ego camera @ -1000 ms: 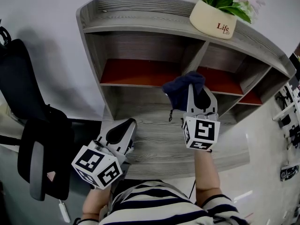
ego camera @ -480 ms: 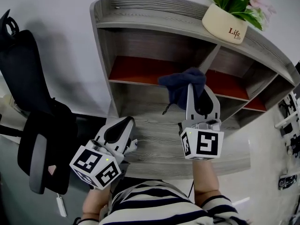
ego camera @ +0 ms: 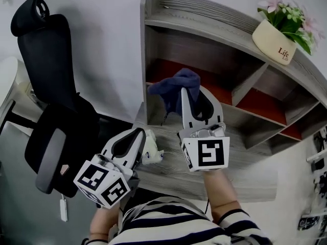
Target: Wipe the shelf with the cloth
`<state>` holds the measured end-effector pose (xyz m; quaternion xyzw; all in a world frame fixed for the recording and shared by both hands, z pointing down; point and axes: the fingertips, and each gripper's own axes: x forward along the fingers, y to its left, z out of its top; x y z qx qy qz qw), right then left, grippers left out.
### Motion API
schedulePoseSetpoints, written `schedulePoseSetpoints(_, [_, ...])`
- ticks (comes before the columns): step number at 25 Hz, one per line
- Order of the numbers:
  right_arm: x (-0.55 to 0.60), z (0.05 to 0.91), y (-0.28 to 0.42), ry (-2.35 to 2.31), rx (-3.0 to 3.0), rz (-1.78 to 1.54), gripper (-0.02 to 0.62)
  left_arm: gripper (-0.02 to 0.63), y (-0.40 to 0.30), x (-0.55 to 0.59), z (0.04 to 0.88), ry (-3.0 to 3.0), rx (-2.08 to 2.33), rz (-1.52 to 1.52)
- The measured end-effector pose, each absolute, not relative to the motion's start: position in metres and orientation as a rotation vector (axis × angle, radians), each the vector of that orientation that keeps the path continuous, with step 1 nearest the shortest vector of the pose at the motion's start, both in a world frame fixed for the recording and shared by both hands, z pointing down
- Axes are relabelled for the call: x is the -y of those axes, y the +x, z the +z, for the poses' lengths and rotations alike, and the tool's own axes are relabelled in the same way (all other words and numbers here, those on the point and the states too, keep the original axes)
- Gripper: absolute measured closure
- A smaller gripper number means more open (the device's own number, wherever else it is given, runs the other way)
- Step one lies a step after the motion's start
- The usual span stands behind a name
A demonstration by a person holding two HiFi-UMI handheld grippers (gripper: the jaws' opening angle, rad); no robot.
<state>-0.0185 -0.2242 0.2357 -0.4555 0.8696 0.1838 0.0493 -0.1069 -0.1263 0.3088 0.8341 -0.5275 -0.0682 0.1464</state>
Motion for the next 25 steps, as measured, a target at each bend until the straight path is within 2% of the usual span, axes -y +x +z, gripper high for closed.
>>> schedulePoseSetpoints(7, [0.224,0.239,-0.088,-1.198,-2.724,0.535,0.523,0.584,-0.136,0.108,0.310,2.332,1.632,-0.184])
schedulePoseSetpoints(14, [0.238,0.258,-0.128,-1.197,-2.812,0.505,0.523,0.584,-0.148,0.096,0.309,2.303,1.676,-0.187])
schedulePoseSetpoints(25, [0.272,0.284,-0.110,-1.403,-2.869,0.547,0.523,0.584,-0.138,0.108,0.317,2.329,1.590,-0.180])
